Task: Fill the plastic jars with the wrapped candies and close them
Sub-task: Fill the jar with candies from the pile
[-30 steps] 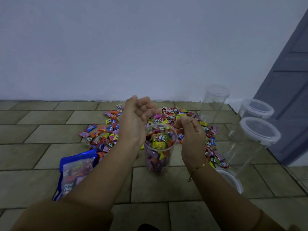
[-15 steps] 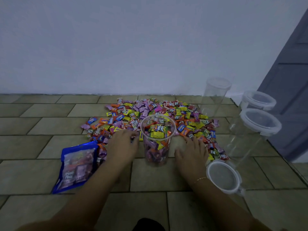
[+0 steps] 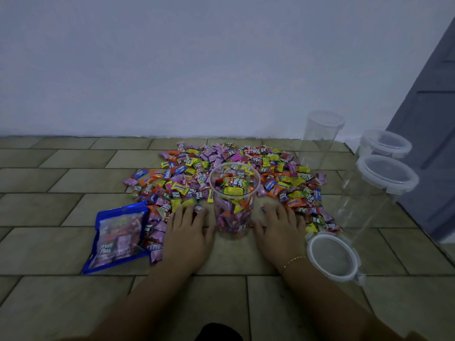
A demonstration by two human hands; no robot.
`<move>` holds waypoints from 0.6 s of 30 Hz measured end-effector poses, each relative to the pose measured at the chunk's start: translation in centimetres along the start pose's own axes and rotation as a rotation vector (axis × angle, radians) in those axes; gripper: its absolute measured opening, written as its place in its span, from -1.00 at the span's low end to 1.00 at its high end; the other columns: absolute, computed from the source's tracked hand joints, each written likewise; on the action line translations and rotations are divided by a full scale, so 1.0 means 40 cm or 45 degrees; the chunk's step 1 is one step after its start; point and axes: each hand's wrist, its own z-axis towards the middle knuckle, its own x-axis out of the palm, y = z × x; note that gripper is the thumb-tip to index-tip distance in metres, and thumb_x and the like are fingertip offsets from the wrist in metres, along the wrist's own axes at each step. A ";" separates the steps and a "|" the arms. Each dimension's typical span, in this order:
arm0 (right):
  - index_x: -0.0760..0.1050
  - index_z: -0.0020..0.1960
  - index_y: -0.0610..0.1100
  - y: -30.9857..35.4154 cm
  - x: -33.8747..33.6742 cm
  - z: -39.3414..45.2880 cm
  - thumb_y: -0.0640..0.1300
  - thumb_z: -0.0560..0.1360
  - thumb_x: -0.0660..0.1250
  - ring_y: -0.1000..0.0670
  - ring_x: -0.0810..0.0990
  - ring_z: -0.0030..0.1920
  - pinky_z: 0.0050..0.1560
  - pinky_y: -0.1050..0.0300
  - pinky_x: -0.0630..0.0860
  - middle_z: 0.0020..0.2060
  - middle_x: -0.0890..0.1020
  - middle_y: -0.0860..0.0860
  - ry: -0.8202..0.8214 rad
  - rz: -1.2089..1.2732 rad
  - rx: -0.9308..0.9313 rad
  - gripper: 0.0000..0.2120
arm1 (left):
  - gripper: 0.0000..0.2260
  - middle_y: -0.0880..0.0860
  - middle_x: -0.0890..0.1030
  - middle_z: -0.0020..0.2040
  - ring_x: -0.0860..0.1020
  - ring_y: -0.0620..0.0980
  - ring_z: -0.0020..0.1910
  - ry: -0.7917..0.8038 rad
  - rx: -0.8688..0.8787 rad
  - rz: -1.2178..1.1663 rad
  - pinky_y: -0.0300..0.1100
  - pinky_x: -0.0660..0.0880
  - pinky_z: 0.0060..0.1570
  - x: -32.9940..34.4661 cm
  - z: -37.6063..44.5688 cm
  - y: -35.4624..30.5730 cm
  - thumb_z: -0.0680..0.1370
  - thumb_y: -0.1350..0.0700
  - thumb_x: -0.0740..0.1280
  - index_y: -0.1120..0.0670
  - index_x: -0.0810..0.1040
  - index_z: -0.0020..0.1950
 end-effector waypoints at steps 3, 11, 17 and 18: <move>0.54 0.11 0.02 0.005 0.008 -0.005 0.23 0.42 -0.04 -0.15 0.47 0.16 0.30 -0.27 0.24 0.09 0.56 -0.03 -0.144 0.116 -0.085 -0.48 | -0.51 0.08 0.54 0.16 0.48 0.12 0.18 -0.105 0.018 -0.017 0.06 0.34 0.25 0.010 -0.008 0.006 0.52 -0.20 0.02 0.04 0.56 0.19; 0.18 0.46 0.04 0.007 -0.002 -0.008 0.26 0.53 0.08 -0.23 0.00 0.50 0.42 -0.30 -0.12 0.49 0.13 -0.17 -0.021 0.009 0.046 -0.43 | -0.40 0.06 0.22 0.52 0.07 0.14 0.53 -0.048 0.020 0.023 0.04 -0.07 0.45 0.025 -0.004 0.009 0.52 -0.24 -0.13 -0.05 0.29 0.47; 0.17 0.47 0.02 0.012 -0.013 -0.014 0.25 0.51 0.14 -0.24 0.03 0.48 0.43 -0.23 -0.11 0.48 0.14 -0.18 -0.106 0.090 0.075 -0.40 | -0.56 0.12 0.48 0.31 0.38 0.19 0.34 -0.143 -0.016 0.001 0.15 0.24 0.32 0.021 -0.010 0.006 0.50 -0.19 0.06 -0.03 0.56 0.19; 0.10 0.50 0.03 0.011 -0.012 -0.010 0.27 0.52 0.10 -0.24 -0.06 0.50 0.44 -0.23 -0.18 0.51 0.03 -0.18 -0.072 0.072 0.089 -0.37 | -0.56 0.13 0.44 0.36 0.33 0.21 0.39 -0.160 -0.025 0.000 0.17 0.21 0.34 0.023 -0.010 0.007 0.49 -0.19 0.07 -0.04 0.55 0.20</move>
